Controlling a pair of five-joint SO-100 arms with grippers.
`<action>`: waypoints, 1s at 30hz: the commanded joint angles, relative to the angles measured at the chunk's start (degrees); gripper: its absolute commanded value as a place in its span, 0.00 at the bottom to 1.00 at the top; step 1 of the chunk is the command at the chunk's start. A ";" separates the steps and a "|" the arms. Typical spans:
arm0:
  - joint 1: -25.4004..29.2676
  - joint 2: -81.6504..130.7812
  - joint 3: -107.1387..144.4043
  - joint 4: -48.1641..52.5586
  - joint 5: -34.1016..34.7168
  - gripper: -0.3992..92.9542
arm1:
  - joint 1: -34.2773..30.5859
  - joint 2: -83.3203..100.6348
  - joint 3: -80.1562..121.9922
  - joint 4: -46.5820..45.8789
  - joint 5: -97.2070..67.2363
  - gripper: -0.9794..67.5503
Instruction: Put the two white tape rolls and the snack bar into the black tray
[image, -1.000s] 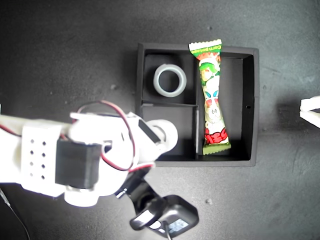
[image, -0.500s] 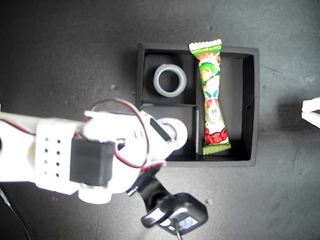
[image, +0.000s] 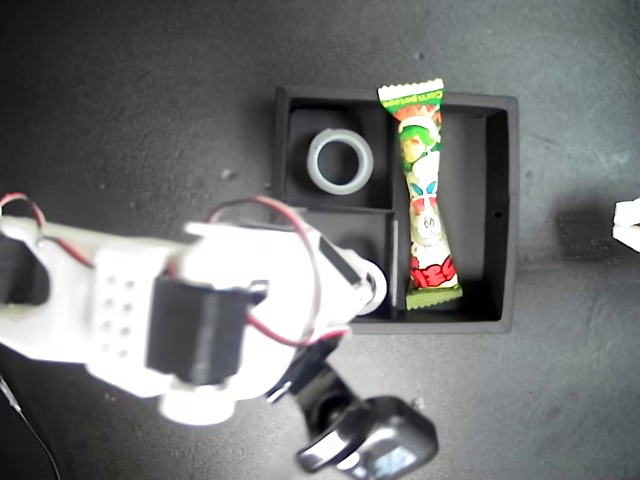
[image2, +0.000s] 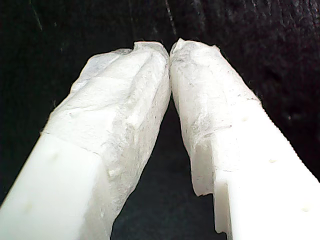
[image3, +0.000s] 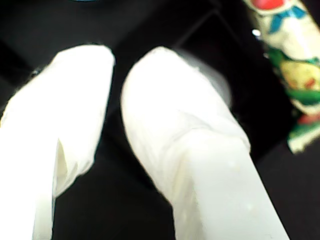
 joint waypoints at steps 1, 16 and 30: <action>-2.46 13.10 22.41 1.05 -1.76 0.01 | -0.44 0.79 0.00 0.35 0.97 0.01; -9.67 79.98 118.65 -29.18 -10.28 0.01 | 4.13 15.82 14.94 5.89 -1.32 0.01; -4.39 114.79 158.64 -37.09 -18.11 0.00 | 1.41 15.64 16.26 13.10 -3.87 0.01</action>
